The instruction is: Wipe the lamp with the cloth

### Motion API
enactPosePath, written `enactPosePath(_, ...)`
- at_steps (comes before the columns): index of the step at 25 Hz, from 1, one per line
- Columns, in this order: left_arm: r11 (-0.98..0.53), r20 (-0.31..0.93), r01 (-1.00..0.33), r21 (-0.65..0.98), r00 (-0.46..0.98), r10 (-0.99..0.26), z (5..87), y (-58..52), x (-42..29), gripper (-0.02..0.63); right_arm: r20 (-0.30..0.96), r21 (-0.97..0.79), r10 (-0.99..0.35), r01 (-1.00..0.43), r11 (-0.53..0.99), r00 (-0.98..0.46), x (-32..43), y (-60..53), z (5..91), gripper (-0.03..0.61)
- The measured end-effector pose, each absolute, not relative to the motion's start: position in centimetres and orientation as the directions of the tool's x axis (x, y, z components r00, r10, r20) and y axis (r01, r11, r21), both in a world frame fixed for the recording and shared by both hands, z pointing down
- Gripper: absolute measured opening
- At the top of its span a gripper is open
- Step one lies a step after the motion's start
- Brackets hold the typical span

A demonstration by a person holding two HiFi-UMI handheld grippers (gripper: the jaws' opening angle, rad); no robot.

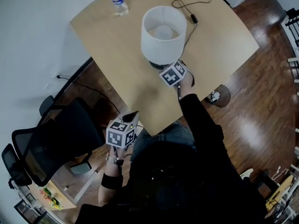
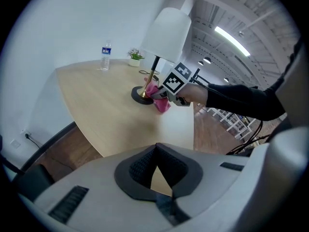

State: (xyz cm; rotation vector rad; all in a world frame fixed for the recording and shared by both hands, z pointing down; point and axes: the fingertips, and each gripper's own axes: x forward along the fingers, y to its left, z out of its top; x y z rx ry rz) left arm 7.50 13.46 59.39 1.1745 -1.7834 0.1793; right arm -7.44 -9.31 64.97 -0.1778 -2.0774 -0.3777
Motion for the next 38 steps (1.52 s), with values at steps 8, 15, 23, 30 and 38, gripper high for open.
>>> enactPosePath(8, 0.522, 0.799, -0.8, 0.297, -0.091, -0.595, 57.1, 13.9, 9.5, -0.005, 0.873, 0.198, -0.06, 0.238, 0.951, -0.485, -4.4, -11.4, 64.6, 0.098)
enactPosePath(15, 0.521, 0.822, -0.815, 0.254, -0.102, -0.56, 56.3, 14.0, 10.7, -0.005, 0.809, 0.087, -0.014, 0.096, 0.992, -0.588, 0.2, -13.9, 62.4, 0.098)
enactPosePath(23, 0.462, 0.801, -0.836, 0.296, -0.046, -0.596, 57.6, 13.7, 10.3, -0.005, 0.764, -0.046, 0.107, 0.112, 0.993, -0.636, -1.4, -12.7, 64.2, 0.1)
enactPosePath(30, 0.389, 0.805, -0.88, 0.273, -0.012, -0.593, 57.1, 14.5, 7.1, -0.005, 0.761, 0.046, 0.098, 0.205, 0.978, -0.641, -8.0, -14.1, 64.3, 0.1)
enactPosePath(38, 0.439, 0.835, -0.858, 0.267, -0.022, -0.55, 58.0, 17.6, 6.3, -0.005, 0.737, 0.065, 0.171, 0.321, 0.945, -0.654, -10.8, -15.1, 63.1, 0.1)
